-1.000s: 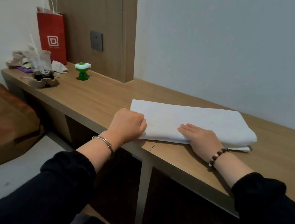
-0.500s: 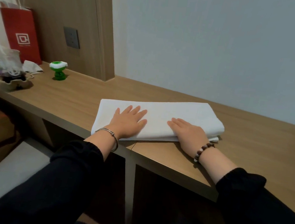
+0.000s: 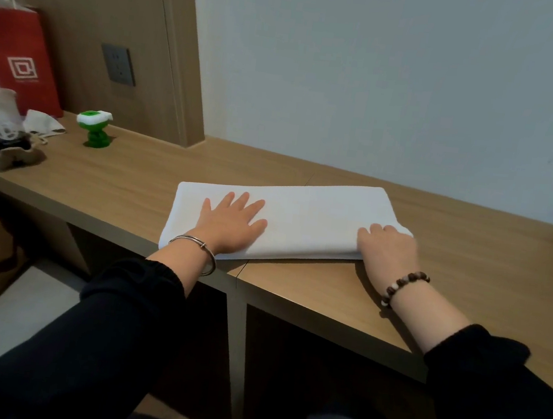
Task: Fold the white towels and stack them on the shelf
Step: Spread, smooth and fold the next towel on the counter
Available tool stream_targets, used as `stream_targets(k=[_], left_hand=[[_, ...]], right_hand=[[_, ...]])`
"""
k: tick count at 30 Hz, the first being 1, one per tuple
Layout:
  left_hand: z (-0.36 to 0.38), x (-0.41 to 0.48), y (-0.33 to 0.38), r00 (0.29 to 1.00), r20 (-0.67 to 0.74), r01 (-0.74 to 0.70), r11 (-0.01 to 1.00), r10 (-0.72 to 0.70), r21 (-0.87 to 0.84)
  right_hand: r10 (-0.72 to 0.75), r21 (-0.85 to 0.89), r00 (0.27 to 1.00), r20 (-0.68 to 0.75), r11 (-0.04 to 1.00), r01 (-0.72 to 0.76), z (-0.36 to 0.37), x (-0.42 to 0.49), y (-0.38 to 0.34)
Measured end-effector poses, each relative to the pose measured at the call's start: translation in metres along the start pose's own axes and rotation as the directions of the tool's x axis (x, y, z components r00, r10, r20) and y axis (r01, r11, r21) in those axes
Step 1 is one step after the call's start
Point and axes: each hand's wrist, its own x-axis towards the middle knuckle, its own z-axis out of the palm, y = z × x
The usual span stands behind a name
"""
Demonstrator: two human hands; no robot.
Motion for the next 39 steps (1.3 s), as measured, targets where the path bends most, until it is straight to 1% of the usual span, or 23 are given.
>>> stream_targets(k=[2,5,6,8,10,12,14,15,16,18,19,21,23,25,27,29,31,33,34,36,37,39], left_hand=[[0.001,0.001,0.001,1.0,0.001,0.012,1.0,-0.012,0.003],[0.001,0.001,0.001,1.0,-0.002,0.018,1.0,-0.018,0.013],[0.001,0.002,0.0,1.0,-0.003,0.015,1.0,-0.015,0.013],[0.002,0.002,0.0,1.0,-0.003,0.01,1.0,-0.01,0.01],[0.002,0.001,-0.001,1.0,-0.001,0.01,1.0,-0.01,0.005],[0.003,0.001,-0.001,1.0,-0.006,0.01,1.0,-0.01,0.006],[0.003,0.001,0.0,1.0,-0.013,0.004,1.0,-0.004,0.011],[0.004,0.0,0.0,1.0,-0.014,0.0,1.0,0.001,0.011],[0.004,0.0,0.0,1.0,-0.015,-0.006,1.0,0.006,0.012],[0.004,0.0,0.0,1.0,-0.022,-0.014,1.0,0.015,0.021],[0.004,0.0,-0.001,1.0,-0.022,-0.016,1.0,0.017,0.024],[0.004,0.0,-0.002,1.0,-0.015,-0.015,1.0,0.016,0.022],[0.004,0.0,-0.002,1.0,-0.018,-0.014,1.0,0.015,0.02],[0.004,0.0,-0.002,1.0,-0.015,-0.013,1.0,0.013,0.014],[0.004,0.001,-0.008,1.0,-0.01,0.018,1.0,-0.018,0.004],[0.002,0.001,-0.019,0.996,-0.003,0.084,0.996,-0.085,-0.011],[-0.002,0.002,-0.03,0.99,-0.007,0.144,0.99,-0.144,-0.005],[-0.005,0.001,-0.041,0.978,-0.012,0.207,0.978,-0.207,-0.012],[-0.006,0.001,-0.047,0.968,-0.001,0.25,0.967,-0.25,-0.049],[-0.008,-0.001,-0.06,0.944,0.051,0.329,0.928,-0.325,-0.173],[-0.009,-0.002,-0.066,0.937,0.073,0.349,0.912,-0.341,-0.217],[-0.008,-0.003,-0.07,0.931,0.079,0.365,0.9,-0.356,-0.239]], right_hand=[[0.002,0.019,0.998,-0.06,1.0,0.0,-0.002,-0.003,0.002],[0.003,0.115,0.983,-0.184,0.993,0.019,-0.001,-0.005,0.004],[-0.011,0.116,0.98,-0.201,0.993,0.035,-0.001,-0.004,0.004],[-0.061,0.088,0.991,-0.122,0.993,0.072,-0.002,-0.003,0.002],[-0.09,0.116,0.996,-0.018,0.989,0.091,-0.005,-0.003,0.004],[-0.089,0.164,0.993,0.081,0.984,0.074,-0.018,-0.002,0.008],[-0.069,0.175,0.984,0.165,0.984,0.039,-0.032,0.01,0.009],[-0.05,0.195,0.985,0.168,0.981,0.017,-0.04,0.021,0.005],[-0.03,0.249,0.99,0.135,0.968,-0.005,-0.047,0.036,-0.001],[-0.021,0.403,0.997,0.071,0.915,-0.01,-0.053,0.066,-0.025],[-0.04,0.468,0.996,0.074,0.884,0.001,-0.053,0.078,-0.04],[-0.121,0.513,0.98,0.156,0.858,0.025,-0.041,0.091,-0.065],[-0.183,0.467,0.938,0.293,0.884,0.026,-0.02,0.095,-0.071],[-0.15,0.418,0.92,0.362,0.908,-0.016,0.0,0.099,-0.05],[-0.051,0.371,0.924,0.379,0.923,-0.101,0.016,0.1,-0.018],[0.039,0.382,0.911,0.409,0.9,-0.21,0.029,0.101,0.012],[0.069,0.43,0.893,0.445,0.858,-0.281,0.039,0.099,0.028],[0.079,0.447,0.89,0.449,0.843,-0.3,0.044,0.098,0.03],[0.089,0.443,0.891,0.445,0.843,-0.306,0.045,0.098,0.029],[0.108,0.43,0.892,0.439,0.847,-0.314,0.045,0.098,0.027],[0.12,0.417,0.893,0.435,0.852,-0.317,0.045,0.097,0.026],[0.143,0.388,0.893,0.427,0.863,-0.324,0.043,0.096,0.024]])
